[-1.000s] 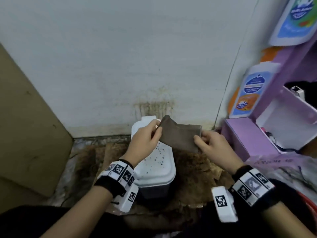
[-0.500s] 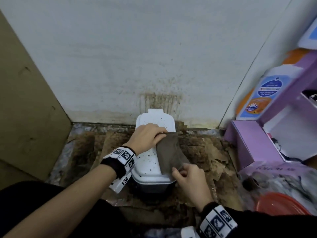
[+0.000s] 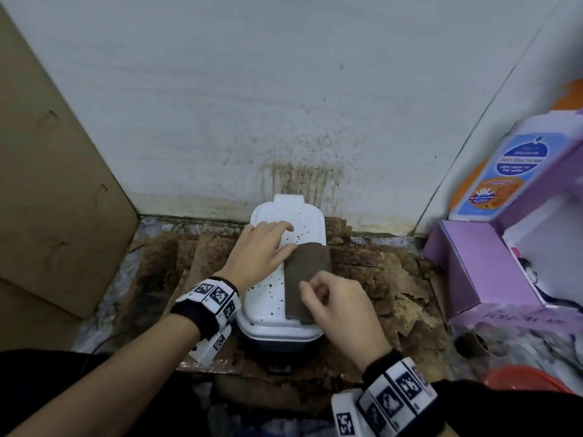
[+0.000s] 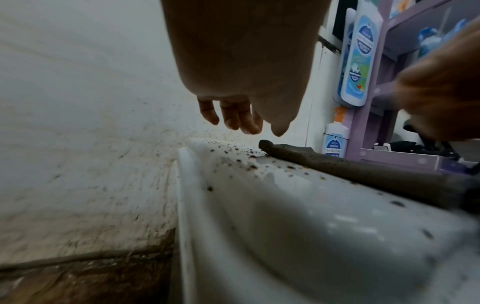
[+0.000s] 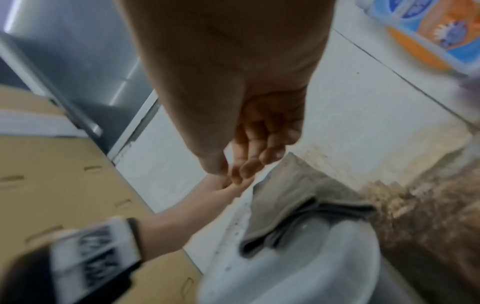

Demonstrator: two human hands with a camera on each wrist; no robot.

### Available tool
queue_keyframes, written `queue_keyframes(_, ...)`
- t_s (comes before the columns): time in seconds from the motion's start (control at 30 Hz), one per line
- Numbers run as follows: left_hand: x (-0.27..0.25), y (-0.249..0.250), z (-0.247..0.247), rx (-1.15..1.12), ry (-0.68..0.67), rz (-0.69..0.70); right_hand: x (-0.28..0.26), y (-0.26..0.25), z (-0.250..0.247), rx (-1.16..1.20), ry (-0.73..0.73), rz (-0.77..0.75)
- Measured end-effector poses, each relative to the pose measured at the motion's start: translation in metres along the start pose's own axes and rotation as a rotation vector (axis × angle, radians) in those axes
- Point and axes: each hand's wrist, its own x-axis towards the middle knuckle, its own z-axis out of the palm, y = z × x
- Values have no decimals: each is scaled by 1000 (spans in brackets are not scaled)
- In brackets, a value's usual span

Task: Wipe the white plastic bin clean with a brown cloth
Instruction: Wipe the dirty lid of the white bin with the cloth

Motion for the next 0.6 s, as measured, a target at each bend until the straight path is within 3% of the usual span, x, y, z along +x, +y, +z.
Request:
queue_keyframes(0.1,-20,-5,-7,-63,41,-89,21,15,14,-125,44,-139)
queue_keyframes(0.27,-58,-7,-12,-122,115,-134,27,32,50,-222,-93,-143)
queue_keyframes(0.37,-80,-13,-2,-182,139,-196,23,36,62,-279,-92,-150)
queue_keyframes(0.43,-90,-16,7,-262,103,-267,25,36,64,-288,-93,-146)
queue_keyframes(0.6,-108,-15,23,-526,-155,-407,41,35,64,-257,-100,-108)
